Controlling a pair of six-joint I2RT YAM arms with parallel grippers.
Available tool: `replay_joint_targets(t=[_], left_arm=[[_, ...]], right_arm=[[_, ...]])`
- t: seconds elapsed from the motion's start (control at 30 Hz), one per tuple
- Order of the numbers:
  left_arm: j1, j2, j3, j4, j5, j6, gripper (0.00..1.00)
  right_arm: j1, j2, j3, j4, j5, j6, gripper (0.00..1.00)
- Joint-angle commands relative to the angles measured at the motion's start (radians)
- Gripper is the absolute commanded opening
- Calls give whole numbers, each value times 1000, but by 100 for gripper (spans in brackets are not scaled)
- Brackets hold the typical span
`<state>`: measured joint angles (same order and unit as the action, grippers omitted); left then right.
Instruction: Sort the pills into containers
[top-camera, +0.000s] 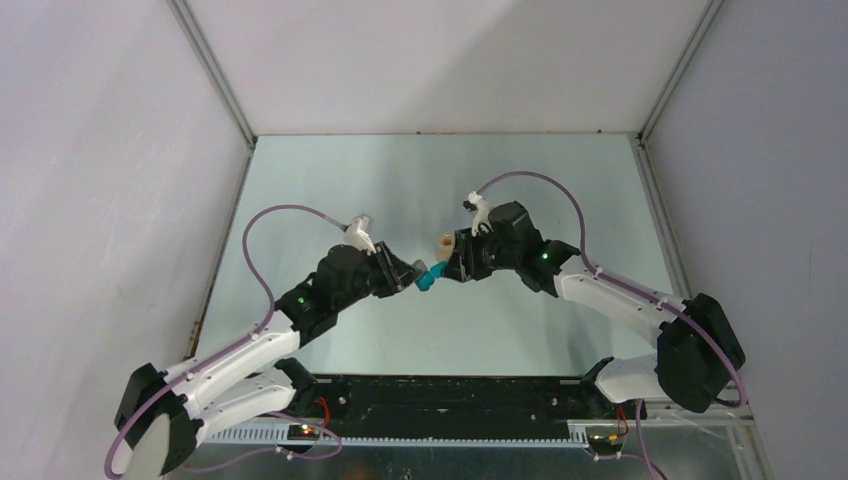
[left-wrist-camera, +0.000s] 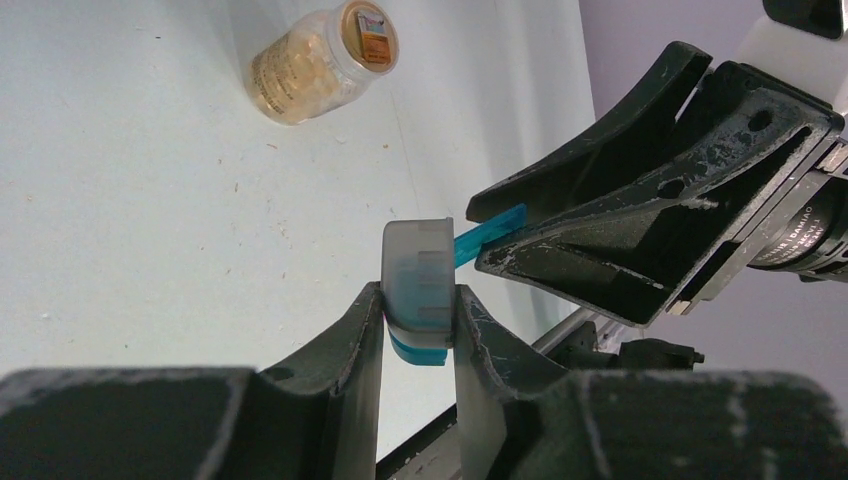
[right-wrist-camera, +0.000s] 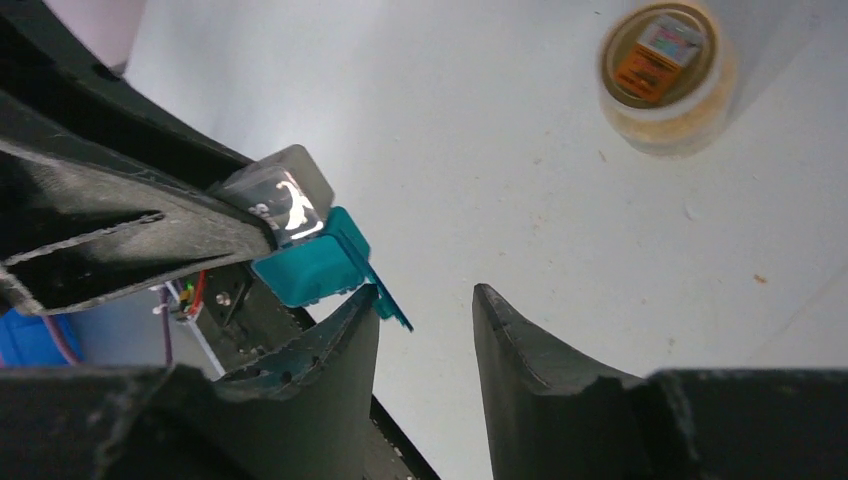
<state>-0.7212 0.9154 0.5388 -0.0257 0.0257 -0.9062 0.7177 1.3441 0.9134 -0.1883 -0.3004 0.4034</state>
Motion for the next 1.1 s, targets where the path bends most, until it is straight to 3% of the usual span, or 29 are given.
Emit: replay_joint_targets(t=[0.0, 0.17, 0.37, 0.6, 0.67, 0.77, 0.83, 0.9, 0.93, 1.0, 1.07], left_arm=[[4, -37, 36, 21, 23, 28, 0], [4, -61, 30, 50, 27, 29, 0], [4, -78, 28, 49, 29, 29, 0], [5, -106, 20, 38, 17, 29, 0], [5, -112, 20, 35, 15, 30, 0], [5, -117, 20, 33, 12, 29, 1], [5, -118, 20, 32, 8, 30, 12], [5, -117, 20, 0, 1, 36, 37], [6, -114, 21, -9, -11, 40, 60], [6, -109, 24, -36, -36, 51, 78], [7, -103, 35, -66, -69, 66, 87]], right_arm=[[-2, -15, -41, 180, -119, 18, 44], [-9, -41, -112, 374, -183, 68, 47], [-10, -57, -148, 484, -189, 123, 39], [-11, -79, -192, 577, -200, 161, 37], [-11, -77, -194, 583, -203, 167, 29], [-11, -68, -194, 590, -210, 174, 6], [-11, -66, -194, 584, -208, 173, 0], [-11, -71, -192, 562, -196, 163, 0], [-11, -79, -189, 525, -182, 149, 0], [-12, -93, -172, 435, -146, 116, 0], [-13, -105, -149, 325, -95, 84, 0]])
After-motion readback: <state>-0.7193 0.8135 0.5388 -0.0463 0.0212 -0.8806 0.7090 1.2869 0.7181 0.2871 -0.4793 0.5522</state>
